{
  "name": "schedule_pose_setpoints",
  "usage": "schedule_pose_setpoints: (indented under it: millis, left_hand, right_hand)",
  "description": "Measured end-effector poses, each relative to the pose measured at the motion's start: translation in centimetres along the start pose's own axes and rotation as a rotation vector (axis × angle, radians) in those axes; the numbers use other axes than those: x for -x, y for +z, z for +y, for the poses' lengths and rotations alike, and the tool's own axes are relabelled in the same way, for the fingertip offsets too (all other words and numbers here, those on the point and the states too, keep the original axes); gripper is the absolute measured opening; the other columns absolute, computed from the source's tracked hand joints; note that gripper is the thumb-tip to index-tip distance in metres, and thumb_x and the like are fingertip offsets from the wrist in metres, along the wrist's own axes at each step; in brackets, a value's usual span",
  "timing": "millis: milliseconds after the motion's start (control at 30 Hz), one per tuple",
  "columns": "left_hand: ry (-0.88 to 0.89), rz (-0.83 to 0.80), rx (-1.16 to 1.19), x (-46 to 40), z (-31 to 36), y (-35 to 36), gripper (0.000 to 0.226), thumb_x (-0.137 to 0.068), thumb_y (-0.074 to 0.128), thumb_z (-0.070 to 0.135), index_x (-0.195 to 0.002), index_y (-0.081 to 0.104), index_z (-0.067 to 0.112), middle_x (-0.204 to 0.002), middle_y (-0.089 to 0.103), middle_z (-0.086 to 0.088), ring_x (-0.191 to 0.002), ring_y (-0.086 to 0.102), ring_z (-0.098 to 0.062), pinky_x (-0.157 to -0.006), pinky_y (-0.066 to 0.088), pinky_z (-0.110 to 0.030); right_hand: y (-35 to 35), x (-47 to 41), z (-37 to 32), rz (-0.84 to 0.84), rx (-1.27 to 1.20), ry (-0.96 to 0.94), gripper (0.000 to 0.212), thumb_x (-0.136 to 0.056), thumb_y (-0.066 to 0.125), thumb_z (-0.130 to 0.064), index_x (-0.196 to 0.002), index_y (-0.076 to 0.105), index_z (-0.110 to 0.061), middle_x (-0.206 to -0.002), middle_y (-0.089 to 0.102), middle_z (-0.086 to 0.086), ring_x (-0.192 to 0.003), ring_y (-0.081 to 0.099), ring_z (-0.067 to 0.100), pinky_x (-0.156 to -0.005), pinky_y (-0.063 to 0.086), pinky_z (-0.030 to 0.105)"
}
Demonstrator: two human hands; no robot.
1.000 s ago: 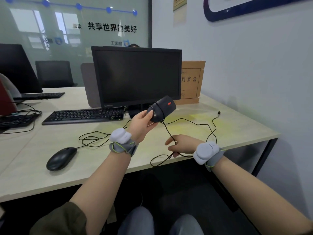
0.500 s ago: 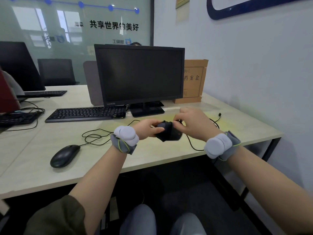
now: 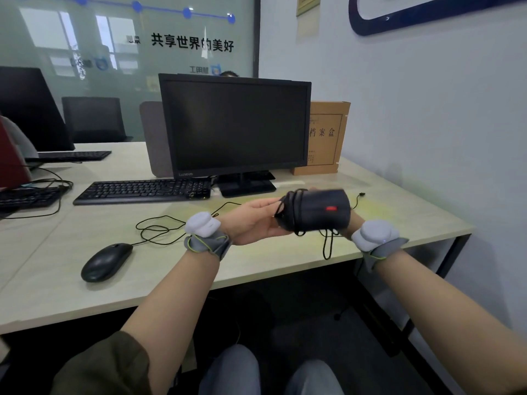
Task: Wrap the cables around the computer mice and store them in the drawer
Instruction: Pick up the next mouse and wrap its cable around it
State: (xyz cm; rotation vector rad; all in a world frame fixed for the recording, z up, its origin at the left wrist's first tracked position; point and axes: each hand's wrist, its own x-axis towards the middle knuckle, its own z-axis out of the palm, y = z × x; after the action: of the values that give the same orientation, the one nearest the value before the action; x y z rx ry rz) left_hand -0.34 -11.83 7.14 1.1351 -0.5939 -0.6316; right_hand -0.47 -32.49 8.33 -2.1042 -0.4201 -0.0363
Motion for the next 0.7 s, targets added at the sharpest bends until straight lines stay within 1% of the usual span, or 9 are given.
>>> schedule_pose_setpoints:
  millis: [67, 100, 200, 300, 367, 433, 500, 633, 700]
  left_hand:
    - [0.105, 0.093, 0.099, -0.5, 0.3, 0.3, 0.025, -0.096, 0.039, 0.016, -0.114, 0.057, 0.013, -0.102, 0.072, 0.001, -0.092, 0.069, -0.012, -0.08, 0.056, -0.024]
    - [0.163, 0.148, 0.146, -0.8, 0.5, 0.4, 0.027, -0.097, 0.037, 0.015, -0.116, 0.056, 0.013, -0.104, 0.071, 0.0, -0.093, 0.068, -0.012, -0.079, 0.056, -0.024]
    - [0.315, 0.338, 0.255, -1.4, 1.5, 0.4, 0.036, -0.1, 0.034, 0.017, -0.132, 0.045, 0.006, -0.122, 0.06, -0.009, -0.099, 0.063, -0.015, -0.082, 0.056, -0.025]
    - [0.414, 0.563, 0.415, -1.6, 2.1, -0.3, 0.04, -0.099, 0.036, 0.018, -0.134, 0.04, -0.001, -0.137, 0.047, -0.021, -0.106, 0.057, -0.023, -0.091, 0.047, -0.034]
    - [0.467, 0.689, 0.497, -1.4, 2.7, -1.0, 0.04, -0.099, 0.039, 0.019, -0.133, 0.042, -0.001, -0.128, 0.053, -0.02, -0.103, 0.057, -0.024, -0.096, 0.044, -0.039]
    - [0.5, 0.801, 0.502, -0.9, 3.1, -2.1, 0.038, -0.098, 0.043, 0.023, -0.131, 0.045, 0.004, -0.11, 0.058, -0.012, -0.093, 0.059, -0.021, -0.099, 0.043, -0.039]
    - [0.465, 0.9, 0.401, -0.4, 3.1, -3.1, 0.035, -0.097, 0.043, 0.024, -0.128, 0.048, 0.008, -0.107, 0.056, -0.009, -0.091, 0.058, -0.02, -0.095, 0.046, -0.037]
    - [0.315, 1.052, -0.053, 0.1, 1.8, -4.7, 0.013, -0.097, 0.043, 0.015, -0.106, 0.05, 0.009, -0.109, 0.051, -0.011, -0.098, 0.053, -0.024, -0.072, 0.054, -0.025]
    - [0.272, 1.106, -0.185, 0.2, 1.1, -5.5, 0.018, -0.096, 0.044, 0.012, -0.109, 0.052, 0.003, -0.107, 0.05, -0.011, -0.099, 0.051, -0.024, -0.073, 0.053, -0.027]
  right_hand:
    - [1.2, 0.0, -0.3, 0.048, -0.118, 0.015, 0.032, -0.087, 0.045, -0.027, -0.056, 0.045, -0.021, -0.053, 0.046, -0.009, -0.044, 0.044, 0.003, -0.052, 0.035, 0.024]
    - [1.7, -0.2, -0.4, 0.062, -0.148, 0.009, 0.042, -0.085, 0.039, -0.043, -0.051, 0.043, -0.017, -0.046, 0.042, -0.006, -0.042, 0.038, 0.01, -0.051, 0.029, 0.027]
    - [2.3, -0.3, -0.4, 0.046, -0.077, -0.047, 0.056, -0.084, 0.031, -0.061, -0.054, 0.056, -0.021, -0.042, 0.039, -0.009, -0.044, 0.033, 0.01, -0.052, 0.025, 0.025]
    - [2.7, 0.2, 0.4, -0.022, 0.06, -0.098, 0.033, -0.084, 0.044, -0.054, -0.078, 0.064, -0.028, -0.053, 0.045, -0.014, -0.047, 0.038, 0.003, -0.054, 0.031, 0.02]
    - [2.9, 0.5, 1.0, -0.071, 0.207, -0.118, 0.019, -0.086, 0.05, -0.05, -0.095, 0.06, -0.037, -0.059, 0.048, -0.013, -0.049, 0.039, 0.003, -0.055, 0.034, 0.018]
    - [3.1, 1.0, 1.6, -0.078, 0.296, -0.145, 0.013, -0.089, 0.049, -0.043, -0.101, 0.056, -0.044, -0.052, 0.042, -0.012, -0.048, 0.036, 0.005, -0.053, 0.032, 0.017]
    - [2.9, 1.5, 1.6, -0.044, 0.331, -0.21, 0.014, -0.092, 0.048, -0.034, -0.095, 0.058, -0.044, -0.049, 0.039, -0.01, -0.047, 0.034, 0.008, -0.052, 0.03, 0.019]
    - [2.3, 2.1, 0.2, 0.158, 0.242, -0.391, 0.02, -0.093, 0.05, -0.019, -0.085, 0.063, -0.032, -0.053, 0.048, -0.002, -0.046, 0.037, 0.007, -0.049, 0.029, 0.018]
    - [1.8, 2.1, -0.7, 0.278, 0.133, -0.425, 0.019, -0.093, 0.05, -0.018, -0.085, 0.065, -0.027, -0.053, 0.048, -0.006, -0.045, 0.036, 0.006, -0.047, 0.028, 0.015]
